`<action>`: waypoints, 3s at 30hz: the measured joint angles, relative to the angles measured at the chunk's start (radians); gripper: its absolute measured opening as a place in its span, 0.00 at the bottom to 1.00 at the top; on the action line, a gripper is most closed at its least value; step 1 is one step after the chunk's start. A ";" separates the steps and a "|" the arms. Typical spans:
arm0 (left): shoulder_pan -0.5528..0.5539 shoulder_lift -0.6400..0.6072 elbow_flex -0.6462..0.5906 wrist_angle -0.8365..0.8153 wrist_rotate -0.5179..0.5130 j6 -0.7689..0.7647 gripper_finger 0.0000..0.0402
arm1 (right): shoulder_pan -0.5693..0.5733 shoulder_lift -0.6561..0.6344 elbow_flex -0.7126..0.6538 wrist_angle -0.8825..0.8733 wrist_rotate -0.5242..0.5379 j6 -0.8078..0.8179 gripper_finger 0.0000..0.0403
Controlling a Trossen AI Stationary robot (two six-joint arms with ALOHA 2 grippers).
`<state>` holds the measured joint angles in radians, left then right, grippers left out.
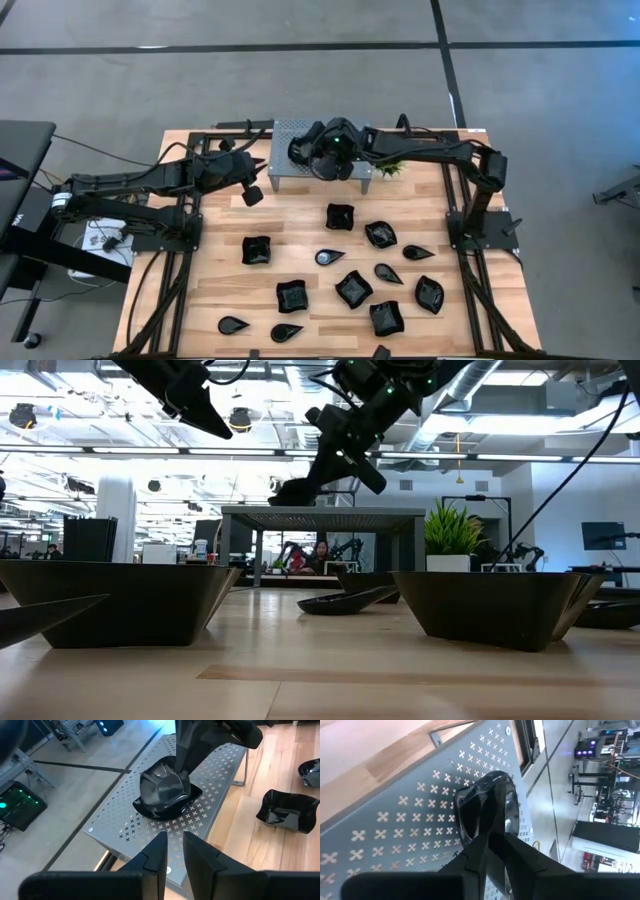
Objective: Pick & Place Mini shaped plates
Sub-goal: Stack the black leaf-shaped plate on top of the stacked black leaf-shaped plates on the shelf
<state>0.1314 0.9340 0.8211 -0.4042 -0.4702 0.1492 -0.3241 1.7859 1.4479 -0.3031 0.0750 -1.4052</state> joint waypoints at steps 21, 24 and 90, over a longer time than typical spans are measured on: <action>0.000 0.000 0.000 0.000 0.000 0.000 0.16 | -0.043 0.002 0.000 -0.046 0.003 0.000 0.15; 0.000 0.000 0.000 0.000 0.000 0.000 0.16 | -0.060 0.002 0.000 -0.022 0.003 0.000 0.15; -0.001 0.000 0.000 -0.011 0.001 -0.044 0.16 | 0.631 0.123 -0.096 -0.897 -0.023 1.927 0.22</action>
<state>0.1307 0.9337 0.8215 -0.4148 -0.4694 0.1054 0.3072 1.9092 1.3521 -1.1999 0.0524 0.5214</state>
